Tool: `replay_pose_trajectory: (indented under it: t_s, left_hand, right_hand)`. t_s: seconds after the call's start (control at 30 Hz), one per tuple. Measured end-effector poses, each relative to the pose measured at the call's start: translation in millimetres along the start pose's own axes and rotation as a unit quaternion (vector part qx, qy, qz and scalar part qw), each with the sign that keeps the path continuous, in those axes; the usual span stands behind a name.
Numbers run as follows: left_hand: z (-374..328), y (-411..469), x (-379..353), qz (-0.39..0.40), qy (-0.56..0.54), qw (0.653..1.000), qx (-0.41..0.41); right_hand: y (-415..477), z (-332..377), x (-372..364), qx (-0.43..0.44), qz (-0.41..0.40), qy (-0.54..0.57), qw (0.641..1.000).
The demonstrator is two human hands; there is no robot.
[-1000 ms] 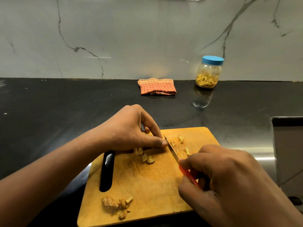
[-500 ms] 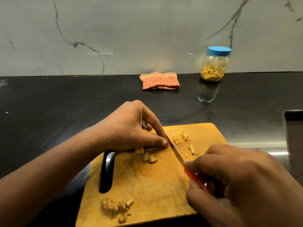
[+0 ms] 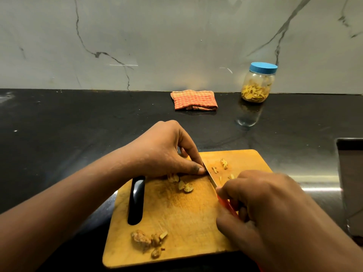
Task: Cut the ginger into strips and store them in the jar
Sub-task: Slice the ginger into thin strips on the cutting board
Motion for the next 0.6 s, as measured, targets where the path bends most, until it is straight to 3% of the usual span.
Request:
replay_pose_trajectory:
  t_s: [0.4, 0.6]
  left_hand:
    - [1, -3, 1, -0.005, -0.037, 0.999, 0.002]
    - [1, -3, 2, -0.001, -0.070, 0.997, 0.022]
  right_hand:
    - [-23, -5, 6, -0.014, -0.098, 0.040, 0.994]
    - [-21, -4, 13, -0.014, -0.063, 0.088, 0.994]
Point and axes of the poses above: each hand's wrist, its own y-axis towards the middle knuckle, its own x-axis out of the back of the hand, z = x × y, the point moved 1 cm from there along y, towards the middle knuckle, and after that the axes turned 14 degrees about -x, right-handed, at the moved point
